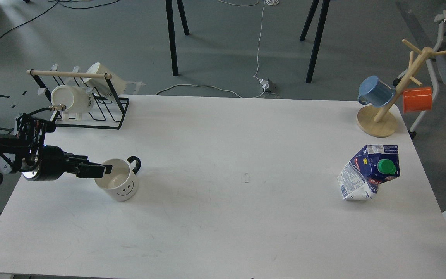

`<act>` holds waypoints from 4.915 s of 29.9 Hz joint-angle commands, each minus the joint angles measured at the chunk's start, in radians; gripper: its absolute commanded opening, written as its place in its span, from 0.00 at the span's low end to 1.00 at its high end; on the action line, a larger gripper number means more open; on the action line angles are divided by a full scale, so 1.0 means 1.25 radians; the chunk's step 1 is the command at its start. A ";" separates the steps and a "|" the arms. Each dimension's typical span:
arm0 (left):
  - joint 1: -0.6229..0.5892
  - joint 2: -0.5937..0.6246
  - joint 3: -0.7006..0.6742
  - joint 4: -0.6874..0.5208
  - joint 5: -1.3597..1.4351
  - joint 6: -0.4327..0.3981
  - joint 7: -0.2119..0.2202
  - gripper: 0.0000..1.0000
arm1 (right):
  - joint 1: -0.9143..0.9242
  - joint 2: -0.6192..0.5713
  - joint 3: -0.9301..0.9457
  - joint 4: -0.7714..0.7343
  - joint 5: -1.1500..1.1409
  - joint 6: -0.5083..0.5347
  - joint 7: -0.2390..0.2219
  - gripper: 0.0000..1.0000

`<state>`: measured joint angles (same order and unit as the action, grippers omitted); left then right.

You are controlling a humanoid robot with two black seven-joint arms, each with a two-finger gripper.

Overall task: Place cup and milk with both arms
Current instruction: 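Grasp the white smiley mug rim with the left gripper, then carry the white mug toward the table center with the left gripper, then release the mug and lift the left gripper away, then reach the right gripper to the milk carton and grasp it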

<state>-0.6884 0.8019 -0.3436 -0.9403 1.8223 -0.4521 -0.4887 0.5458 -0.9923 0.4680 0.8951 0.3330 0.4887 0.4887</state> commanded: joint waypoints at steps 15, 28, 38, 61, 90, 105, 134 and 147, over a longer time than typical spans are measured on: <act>0.030 -0.067 0.038 0.085 0.003 0.066 0.000 0.12 | -0.019 -0.006 0.000 0.001 0.001 0.000 0.000 0.96; 0.032 -0.068 0.047 0.069 0.003 0.100 0.000 0.02 | -0.037 -0.006 0.000 -0.001 0.000 0.000 0.000 0.96; -0.042 -0.116 0.004 0.000 -0.032 0.043 0.000 0.03 | -0.040 -0.006 0.012 -0.012 0.045 0.000 0.000 0.96; -0.052 -0.411 0.018 0.120 -0.036 0.017 0.000 0.19 | -0.049 -0.001 0.054 -0.057 0.110 0.000 0.000 0.96; 0.010 -0.325 -0.028 0.130 -0.768 -0.029 0.000 0.99 | -0.529 0.028 0.043 0.360 0.339 0.000 0.000 0.99; 0.037 -0.316 -0.025 0.132 -0.752 -0.029 0.000 0.99 | -0.529 0.206 0.050 0.371 0.251 0.000 0.000 0.99; 0.041 -0.316 -0.027 0.180 -0.752 -0.029 0.000 0.99 | -0.413 0.284 0.056 0.300 0.259 0.000 0.000 0.99; 0.056 -0.315 -0.027 0.191 -0.752 -0.029 0.000 0.99 | -0.367 0.374 0.043 0.210 0.259 0.000 0.000 0.97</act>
<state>-0.6308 0.4052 -0.3763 -0.7029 0.8820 -0.4886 -0.4888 0.0859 -0.5304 0.5130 1.1665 0.6546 0.4888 0.4887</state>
